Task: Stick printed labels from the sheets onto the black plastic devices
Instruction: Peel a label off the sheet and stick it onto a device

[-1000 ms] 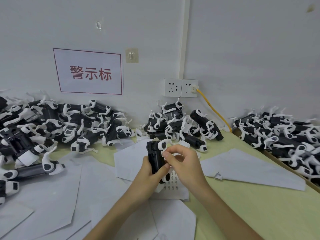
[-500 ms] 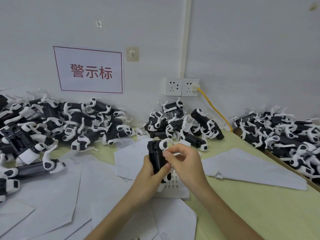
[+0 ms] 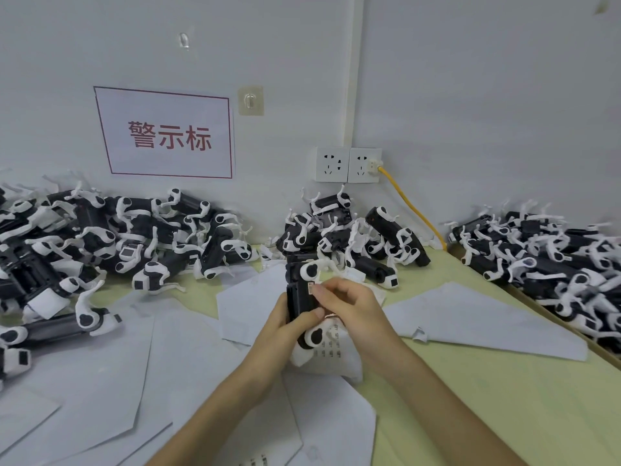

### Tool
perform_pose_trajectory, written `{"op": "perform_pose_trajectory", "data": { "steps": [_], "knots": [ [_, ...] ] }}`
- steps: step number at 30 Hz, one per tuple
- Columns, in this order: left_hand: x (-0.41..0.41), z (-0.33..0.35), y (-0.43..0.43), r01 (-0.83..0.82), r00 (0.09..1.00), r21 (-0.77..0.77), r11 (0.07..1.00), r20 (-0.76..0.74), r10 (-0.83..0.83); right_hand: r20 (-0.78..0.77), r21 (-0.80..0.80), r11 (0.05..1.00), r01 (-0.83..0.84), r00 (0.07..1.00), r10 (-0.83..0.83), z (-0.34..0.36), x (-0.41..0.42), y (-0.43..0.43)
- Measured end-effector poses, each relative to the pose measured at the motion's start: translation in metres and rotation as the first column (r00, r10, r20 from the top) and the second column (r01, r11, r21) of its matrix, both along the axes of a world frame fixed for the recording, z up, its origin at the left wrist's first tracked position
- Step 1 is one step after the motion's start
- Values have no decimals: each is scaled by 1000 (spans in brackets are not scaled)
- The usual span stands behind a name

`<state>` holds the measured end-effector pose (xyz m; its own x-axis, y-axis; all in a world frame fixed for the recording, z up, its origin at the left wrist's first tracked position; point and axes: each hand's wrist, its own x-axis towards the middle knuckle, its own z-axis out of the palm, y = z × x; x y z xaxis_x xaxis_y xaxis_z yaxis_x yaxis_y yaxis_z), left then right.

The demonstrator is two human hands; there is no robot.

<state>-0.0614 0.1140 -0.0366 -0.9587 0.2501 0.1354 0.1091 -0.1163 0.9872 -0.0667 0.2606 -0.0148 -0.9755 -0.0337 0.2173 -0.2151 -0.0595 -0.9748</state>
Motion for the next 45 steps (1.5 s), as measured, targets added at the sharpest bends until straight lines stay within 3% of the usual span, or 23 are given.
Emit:
{"op": "perform_pose_trajectory", "data": {
  "steps": [3,11,16,20,29,36,40,45],
  "knots": [
    [0,4,-1,-44,997,89,995,62,38,-29,12,996,-87,996,87,2,2,-2],
    [1,13,-4,-108,994,-17,994,7,108,-46,111,983,-145,987,151,3,5,-2],
    [-2,15,-5,-132,977,-66,989,157,141,-68,137,978,-156,984,166,3,7,-3],
    [0,14,-4,-101,964,-63,993,241,113,-63,130,980,-148,985,157,2,8,-4],
    [12,26,-2,-31,970,51,998,243,17,-43,71,990,-118,992,121,2,5,-3],
    [16,34,-2,-59,977,146,987,212,27,-156,-72,997,17,987,-28,4,2,1],
    [13,32,-3,-116,960,166,979,273,68,-150,-148,981,128,977,-150,5,-3,12],
    [9,28,-5,-119,929,132,984,364,64,-135,-128,969,209,965,-226,8,-5,16]
  ]
}}
